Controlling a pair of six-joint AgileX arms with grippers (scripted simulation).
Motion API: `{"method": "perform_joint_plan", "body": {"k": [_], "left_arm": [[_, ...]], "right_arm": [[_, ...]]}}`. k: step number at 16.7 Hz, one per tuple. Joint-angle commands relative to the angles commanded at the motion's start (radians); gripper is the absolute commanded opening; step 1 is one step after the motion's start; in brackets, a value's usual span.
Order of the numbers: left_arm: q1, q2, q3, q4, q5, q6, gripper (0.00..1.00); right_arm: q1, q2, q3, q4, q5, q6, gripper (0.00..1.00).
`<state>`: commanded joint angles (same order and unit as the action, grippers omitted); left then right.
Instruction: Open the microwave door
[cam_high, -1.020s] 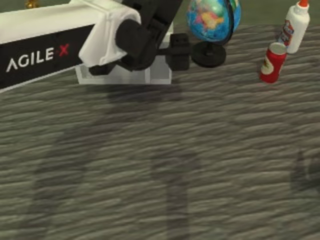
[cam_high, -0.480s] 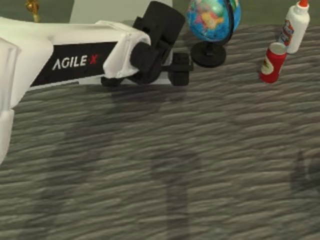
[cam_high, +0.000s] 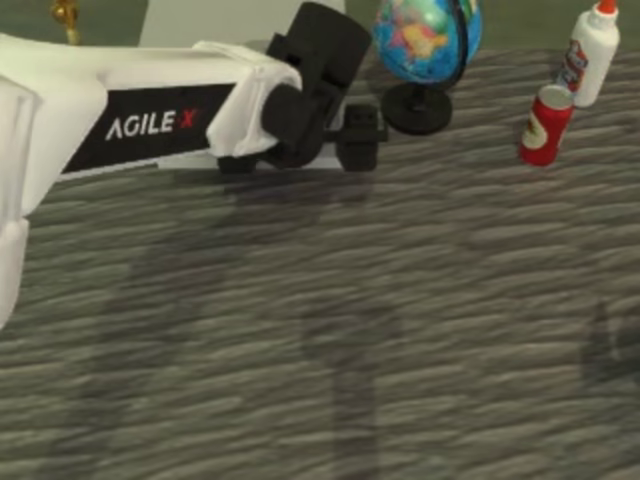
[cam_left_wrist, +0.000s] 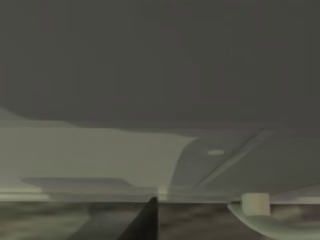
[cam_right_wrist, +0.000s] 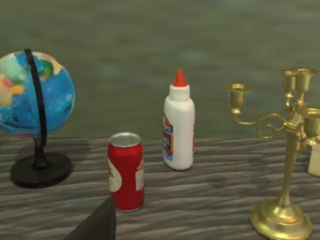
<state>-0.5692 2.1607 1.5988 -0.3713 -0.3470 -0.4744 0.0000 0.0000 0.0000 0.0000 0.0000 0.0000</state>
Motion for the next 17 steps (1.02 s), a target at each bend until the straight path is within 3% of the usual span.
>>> {"method": "perform_joint_plan", "body": {"k": [7, 15, 17], "left_arm": [[0.0, 0.0, 0.0, 0.0, 0.0, 0.0, 0.02], [0.0, 0.0, 0.0, 0.0, 0.0, 0.0, 0.0], [-0.037, -0.026, -0.053, -0.008, 0.015, -0.004, 0.0]], "right_arm": [[0.0, 0.0, 0.0, 0.0, 0.0, 0.0, 1.0], [0.0, 0.0, 0.0, 0.0, 0.0, 0.0, 1.0], [0.0, 0.0, 0.0, 0.0, 0.0, 0.0, 1.0]]}}
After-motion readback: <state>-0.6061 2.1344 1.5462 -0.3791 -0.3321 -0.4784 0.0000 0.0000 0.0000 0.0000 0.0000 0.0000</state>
